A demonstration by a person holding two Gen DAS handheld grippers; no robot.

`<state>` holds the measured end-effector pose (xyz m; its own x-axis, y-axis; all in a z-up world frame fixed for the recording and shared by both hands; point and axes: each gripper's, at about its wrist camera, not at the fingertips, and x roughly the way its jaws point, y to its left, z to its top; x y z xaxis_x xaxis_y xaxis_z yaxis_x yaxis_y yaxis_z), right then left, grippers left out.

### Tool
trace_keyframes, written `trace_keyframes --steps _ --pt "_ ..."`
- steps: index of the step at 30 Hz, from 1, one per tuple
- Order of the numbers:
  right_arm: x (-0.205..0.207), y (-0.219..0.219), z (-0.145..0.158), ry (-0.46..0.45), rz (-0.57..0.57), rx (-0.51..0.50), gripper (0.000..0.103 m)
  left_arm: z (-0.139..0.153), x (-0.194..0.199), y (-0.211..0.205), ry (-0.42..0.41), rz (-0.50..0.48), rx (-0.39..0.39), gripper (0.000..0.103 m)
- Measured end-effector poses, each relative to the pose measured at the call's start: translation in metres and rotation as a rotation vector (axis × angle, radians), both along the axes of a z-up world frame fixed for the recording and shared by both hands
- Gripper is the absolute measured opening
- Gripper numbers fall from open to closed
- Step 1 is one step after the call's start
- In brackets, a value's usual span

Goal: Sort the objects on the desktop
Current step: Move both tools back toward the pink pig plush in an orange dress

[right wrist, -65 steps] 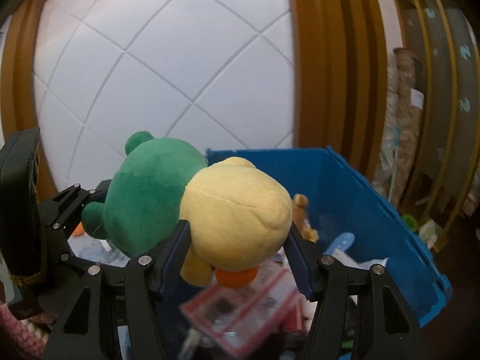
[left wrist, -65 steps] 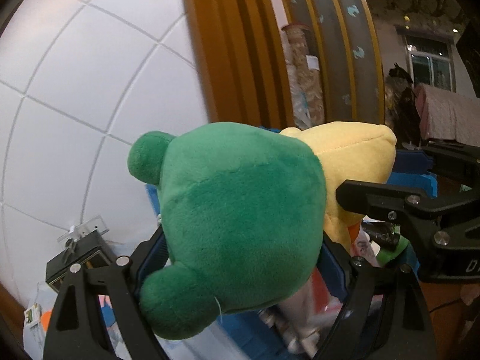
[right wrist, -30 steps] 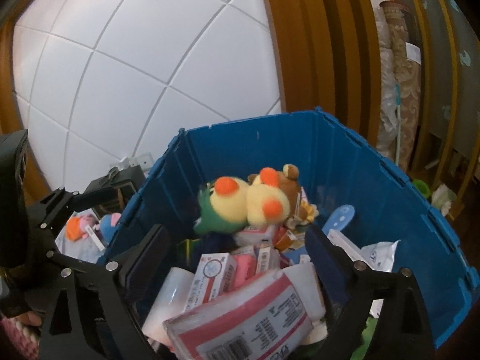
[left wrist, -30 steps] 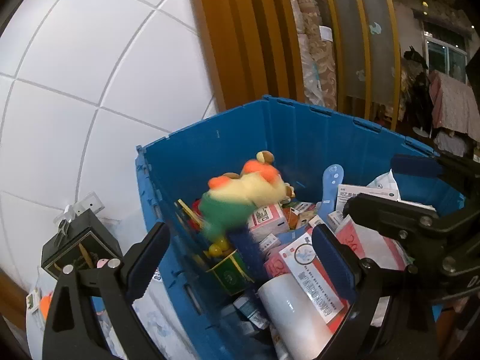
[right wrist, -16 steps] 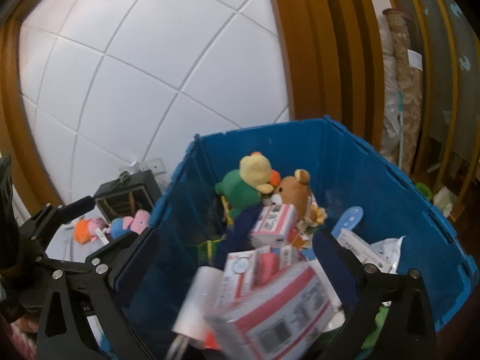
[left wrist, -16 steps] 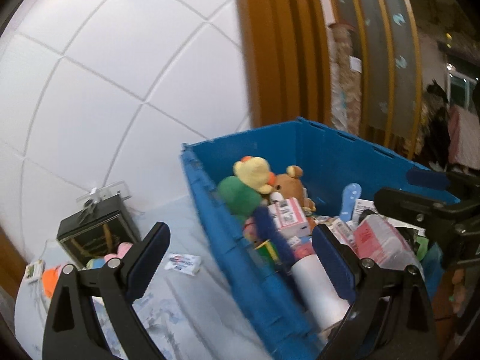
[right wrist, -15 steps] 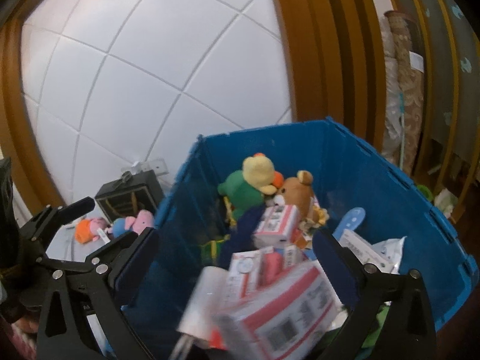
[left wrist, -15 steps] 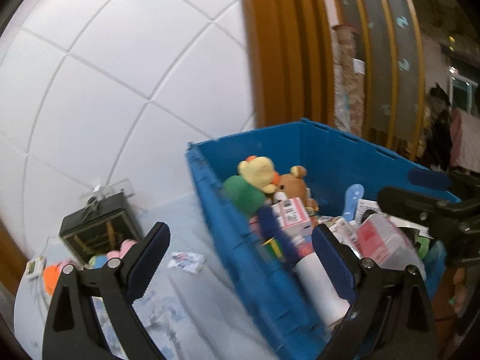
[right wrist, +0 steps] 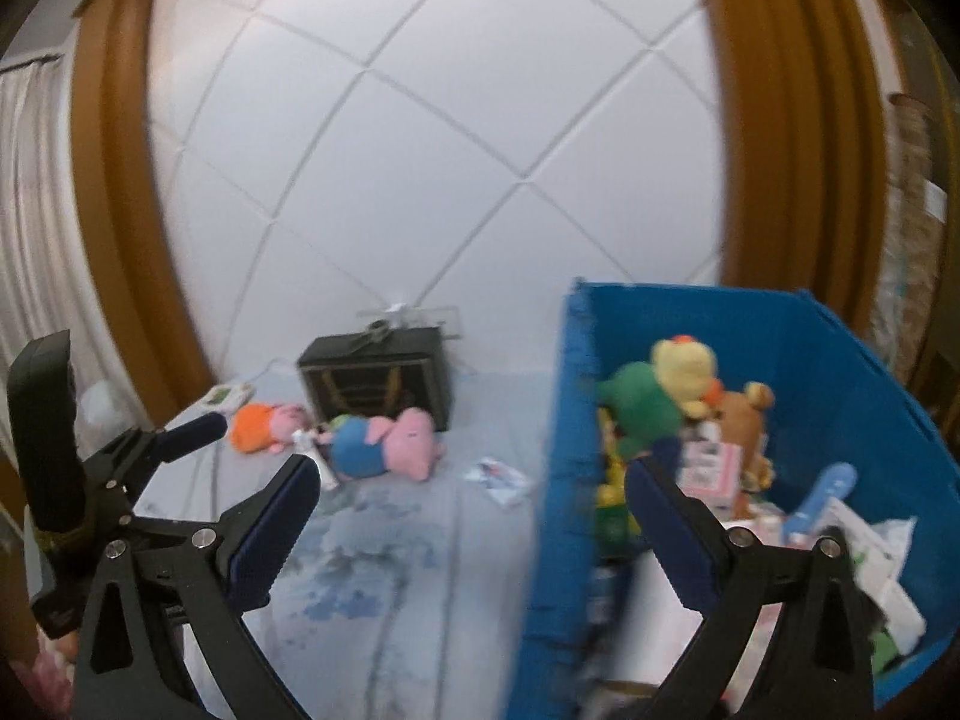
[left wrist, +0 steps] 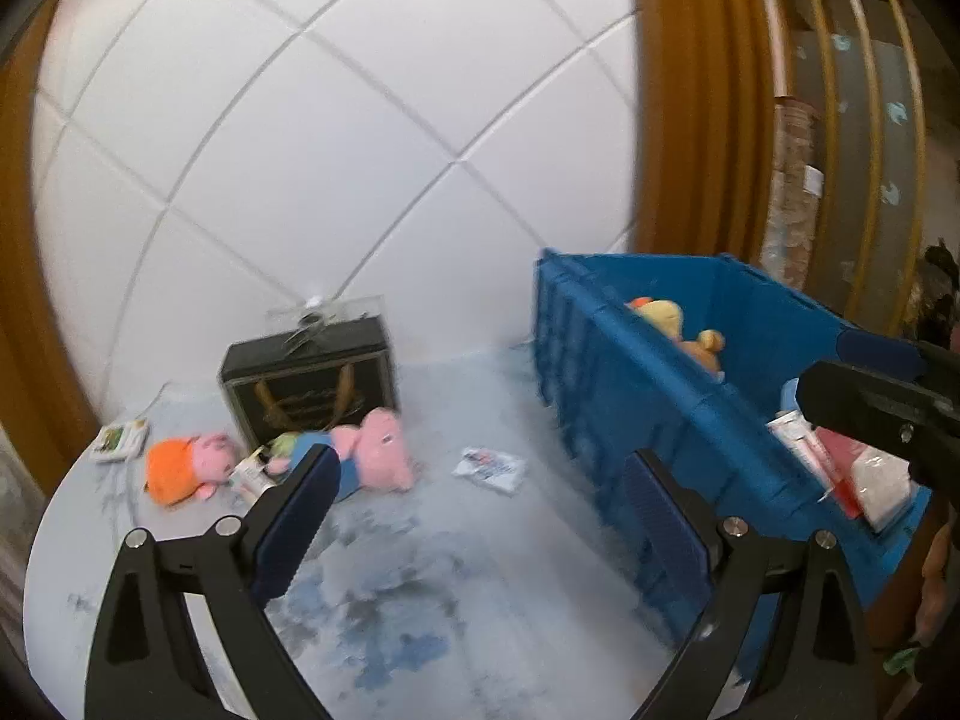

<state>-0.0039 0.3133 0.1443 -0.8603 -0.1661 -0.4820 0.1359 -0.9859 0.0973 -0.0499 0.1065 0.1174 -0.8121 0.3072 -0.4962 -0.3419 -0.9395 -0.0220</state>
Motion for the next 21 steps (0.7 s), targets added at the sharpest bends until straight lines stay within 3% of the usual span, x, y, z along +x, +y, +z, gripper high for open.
trace_keyframes --steps 14,21 --pt "-0.06 -0.138 -0.044 -0.107 0.15 0.036 0.103 -0.04 -0.025 -0.144 -0.095 0.179 -0.006 0.097" --pt "-0.101 -0.208 -0.072 -0.184 0.221 0.067 0.103 -0.076 -0.055 -0.22 -0.193 0.288 0.018 0.097"
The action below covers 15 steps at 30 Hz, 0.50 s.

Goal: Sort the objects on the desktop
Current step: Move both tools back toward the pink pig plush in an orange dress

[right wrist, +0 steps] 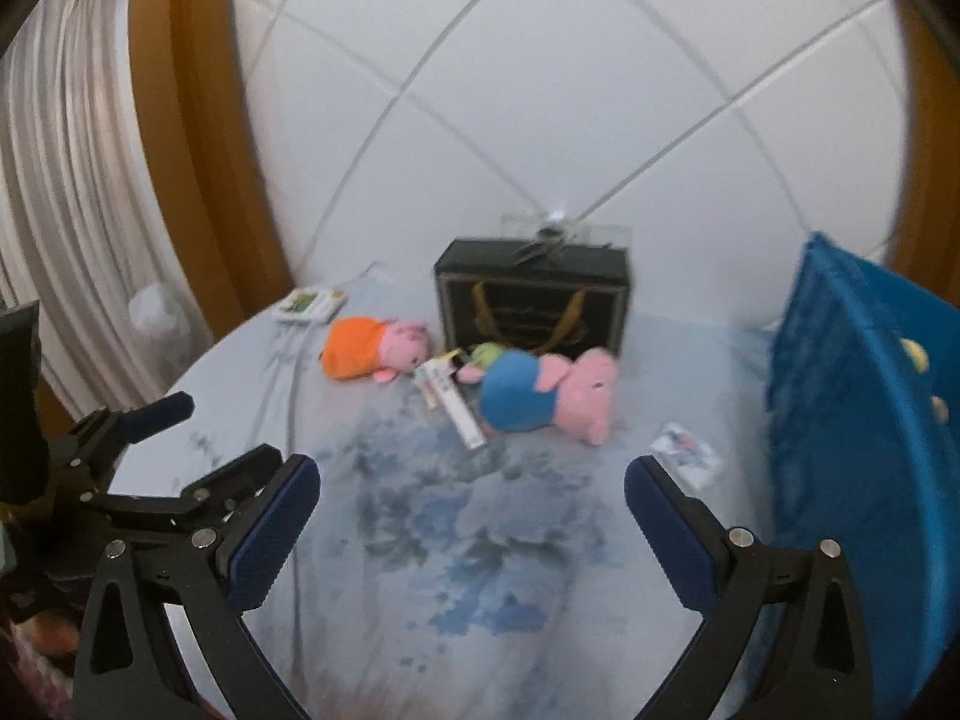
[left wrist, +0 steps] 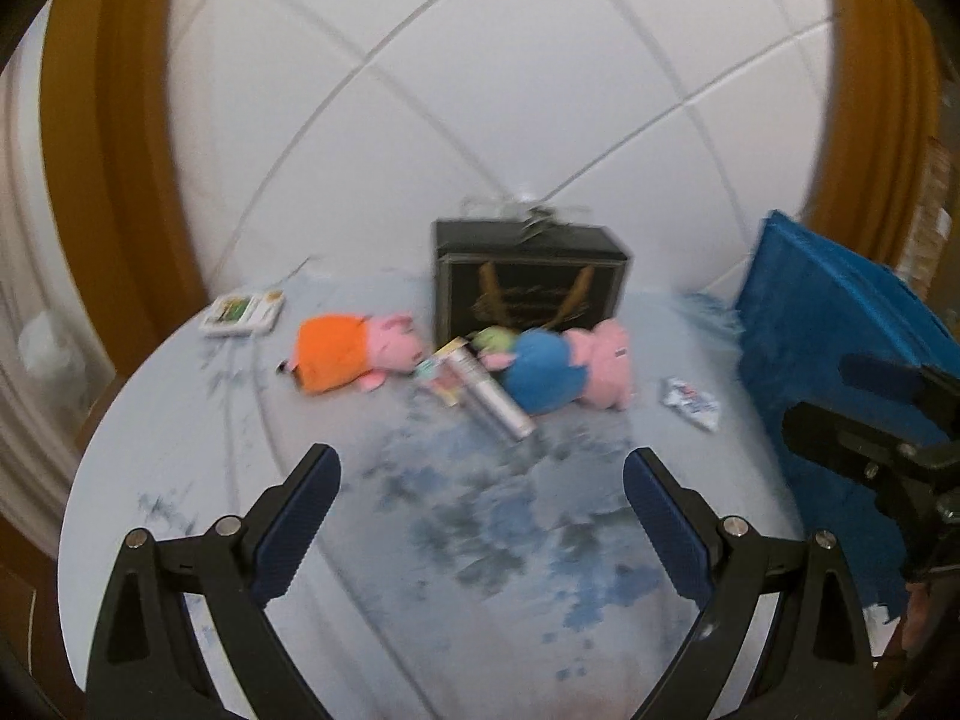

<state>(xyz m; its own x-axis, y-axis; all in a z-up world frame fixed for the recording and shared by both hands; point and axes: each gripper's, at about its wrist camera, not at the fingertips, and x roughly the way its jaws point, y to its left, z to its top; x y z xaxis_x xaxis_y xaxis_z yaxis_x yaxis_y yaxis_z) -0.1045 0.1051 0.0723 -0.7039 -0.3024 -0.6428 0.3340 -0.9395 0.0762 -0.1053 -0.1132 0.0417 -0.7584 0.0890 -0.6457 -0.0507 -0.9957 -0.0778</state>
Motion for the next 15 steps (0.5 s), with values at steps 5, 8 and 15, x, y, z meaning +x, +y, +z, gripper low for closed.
trace_keyframes --steps 5,8,15 --pt "-0.032 -0.045 -0.031 -0.088 0.049 0.03 0.103 -0.027 -0.017 -0.042 -0.06 0.069 0.006 0.097" --pt "-0.052 -0.07 -0.049 -0.128 0.078 0.047 0.103 -0.047 -0.03 -0.065 -0.104 0.11 0.012 0.097" --pt "-0.104 -0.116 -0.093 -0.217 0.127 0.087 0.103 -0.092 -0.073 -0.101 -0.196 0.16 0.006 0.097"
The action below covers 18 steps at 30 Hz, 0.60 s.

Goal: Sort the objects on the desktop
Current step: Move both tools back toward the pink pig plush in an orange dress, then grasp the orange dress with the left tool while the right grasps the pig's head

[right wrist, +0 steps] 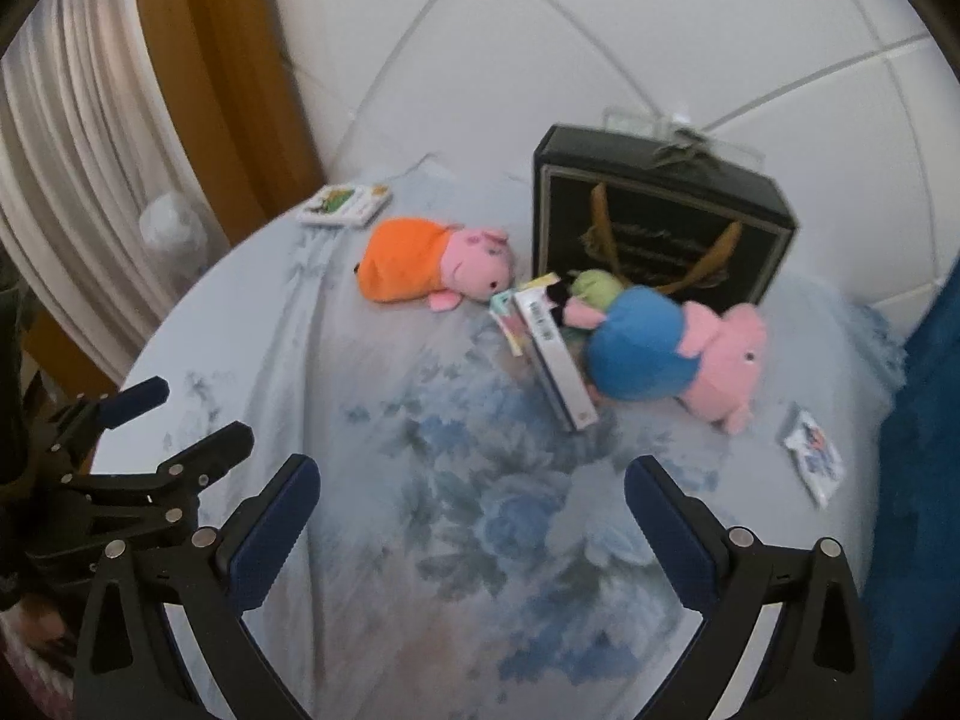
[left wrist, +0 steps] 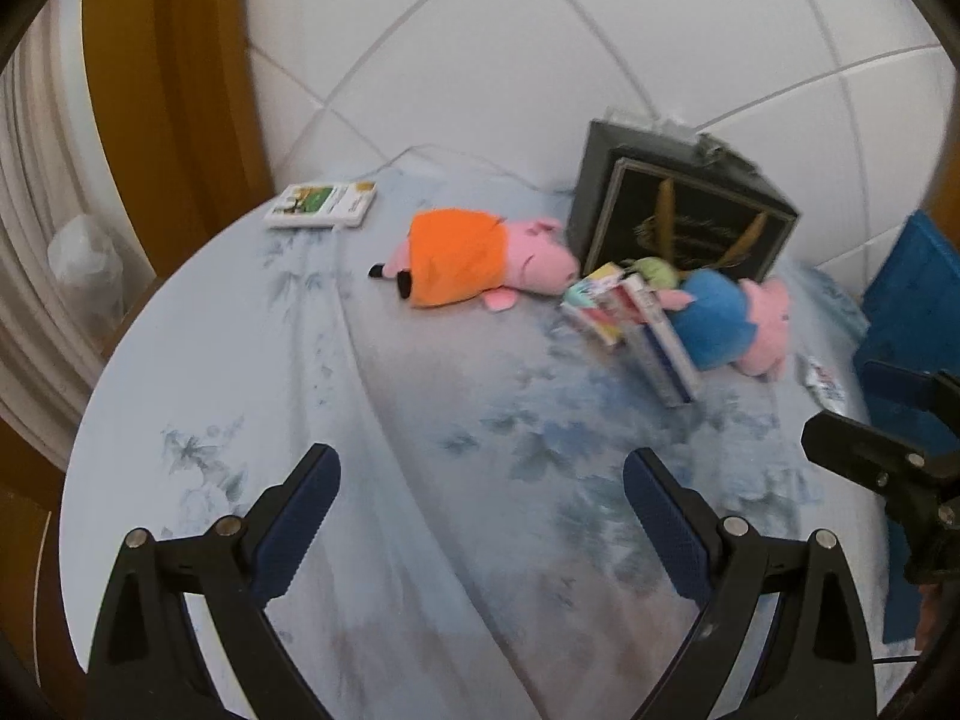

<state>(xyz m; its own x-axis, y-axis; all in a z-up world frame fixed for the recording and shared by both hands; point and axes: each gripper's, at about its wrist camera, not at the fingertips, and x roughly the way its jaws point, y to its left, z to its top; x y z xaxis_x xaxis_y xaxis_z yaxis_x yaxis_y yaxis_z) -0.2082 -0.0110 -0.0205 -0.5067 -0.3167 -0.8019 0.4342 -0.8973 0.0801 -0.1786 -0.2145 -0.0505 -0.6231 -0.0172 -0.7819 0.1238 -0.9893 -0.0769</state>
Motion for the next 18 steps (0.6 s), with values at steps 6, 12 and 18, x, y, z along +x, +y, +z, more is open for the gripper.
trace_keyframes --steps 6,12,18 --pt "-0.053 -0.026 -0.031 -0.034 0.022 0.043 0.103 -0.027 -0.053 -0.025 -0.024 0.018 -0.022 0.097" --pt "-0.124 -0.049 -0.053 -0.039 0.012 0.062 0.103 -0.048 -0.111 -0.049 -0.035 0.003 -0.061 0.097" --pt "-0.179 -0.077 -0.067 -0.029 0.022 0.061 0.103 -0.064 -0.167 -0.063 -0.023 -0.033 -0.081 0.097"
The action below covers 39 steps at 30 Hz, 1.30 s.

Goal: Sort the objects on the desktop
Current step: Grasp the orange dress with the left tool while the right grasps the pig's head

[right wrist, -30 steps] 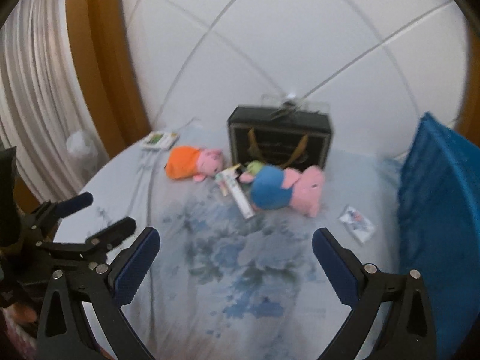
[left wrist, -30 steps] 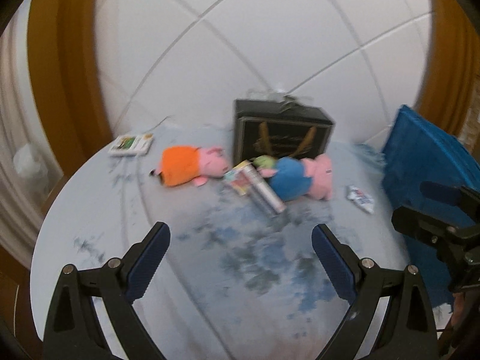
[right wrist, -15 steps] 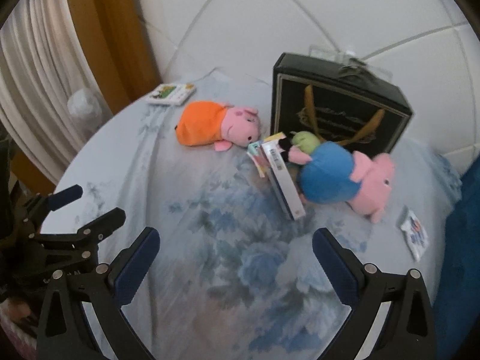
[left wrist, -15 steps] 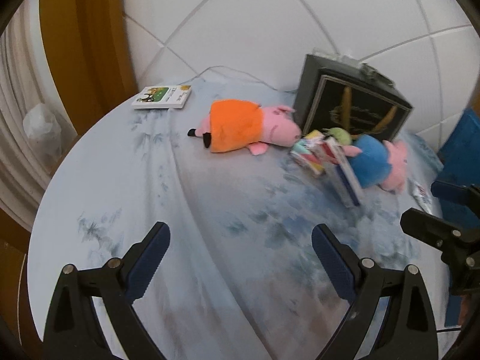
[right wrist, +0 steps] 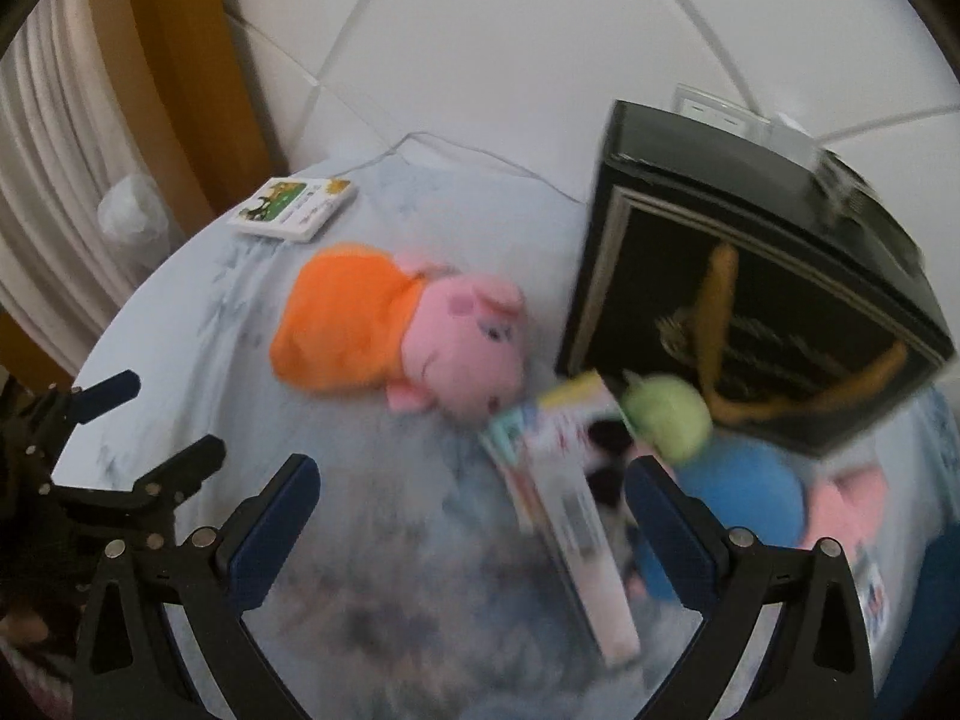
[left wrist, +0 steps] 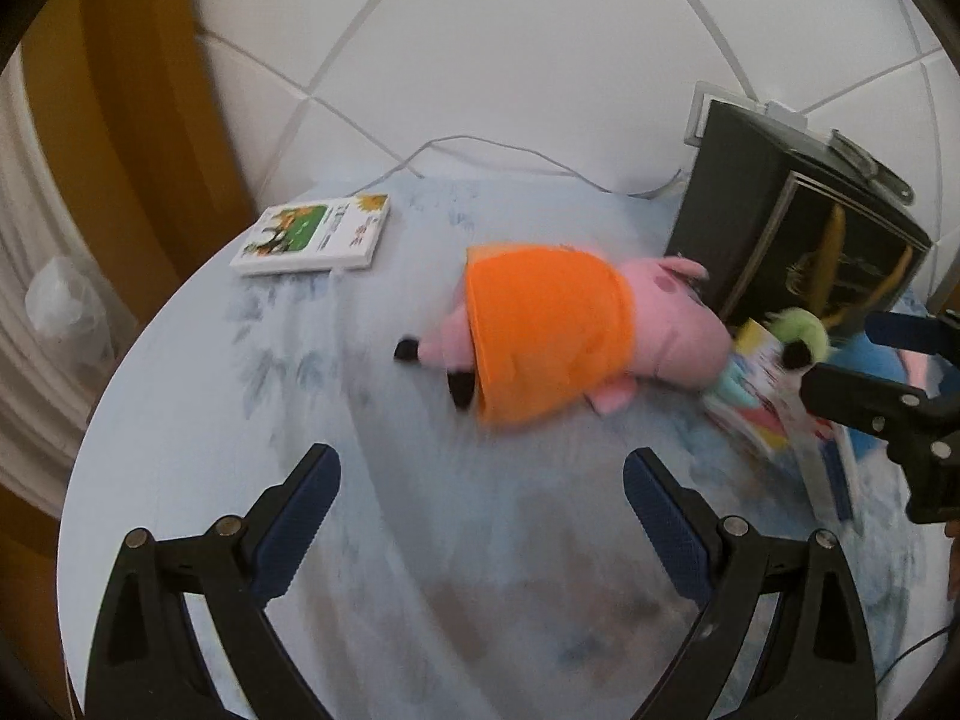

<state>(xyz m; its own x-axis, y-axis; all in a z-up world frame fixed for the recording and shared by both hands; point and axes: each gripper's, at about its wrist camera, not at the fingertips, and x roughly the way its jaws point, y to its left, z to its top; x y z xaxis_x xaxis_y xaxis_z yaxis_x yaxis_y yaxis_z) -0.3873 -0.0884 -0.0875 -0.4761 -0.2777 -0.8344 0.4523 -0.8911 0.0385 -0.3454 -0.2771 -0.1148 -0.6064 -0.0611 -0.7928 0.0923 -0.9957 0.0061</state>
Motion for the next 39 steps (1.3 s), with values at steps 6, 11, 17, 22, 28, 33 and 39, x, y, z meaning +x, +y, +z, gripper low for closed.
trace_keyframes --steps 6,11,17,22,28,33,39 --pt "-0.044 -0.019 -0.022 -0.009 -0.02 0.023 0.103 -0.024 -0.047 -0.007 -0.021 -0.058 -0.014 0.097" --pt "-0.069 -0.031 -0.046 -0.048 -0.021 0.059 0.103 -0.041 -0.072 0.0 -0.064 -0.144 -0.02 0.097" --pt "-0.085 -0.043 -0.074 -0.1 -0.005 0.07 0.103 -0.065 -0.093 0.002 -0.126 -0.19 -0.039 0.097" --pt "-0.094 -0.051 -0.092 -0.108 0.016 0.073 0.103 -0.077 -0.104 0.008 -0.129 -0.213 -0.074 0.097" --pt "-0.101 -0.056 -0.101 -0.081 0.034 0.04 0.103 -0.083 -0.121 0.009 -0.119 -0.232 -0.082 0.097" --pt "-0.101 -0.053 -0.098 -0.046 0.045 -0.026 0.103 -0.077 -0.126 0.01 -0.064 -0.247 -0.105 0.084" --pt "-0.096 -0.058 -0.092 -0.006 0.074 -0.027 0.085 -0.071 -0.117 0.008 -0.046 -0.252 -0.104 0.074"
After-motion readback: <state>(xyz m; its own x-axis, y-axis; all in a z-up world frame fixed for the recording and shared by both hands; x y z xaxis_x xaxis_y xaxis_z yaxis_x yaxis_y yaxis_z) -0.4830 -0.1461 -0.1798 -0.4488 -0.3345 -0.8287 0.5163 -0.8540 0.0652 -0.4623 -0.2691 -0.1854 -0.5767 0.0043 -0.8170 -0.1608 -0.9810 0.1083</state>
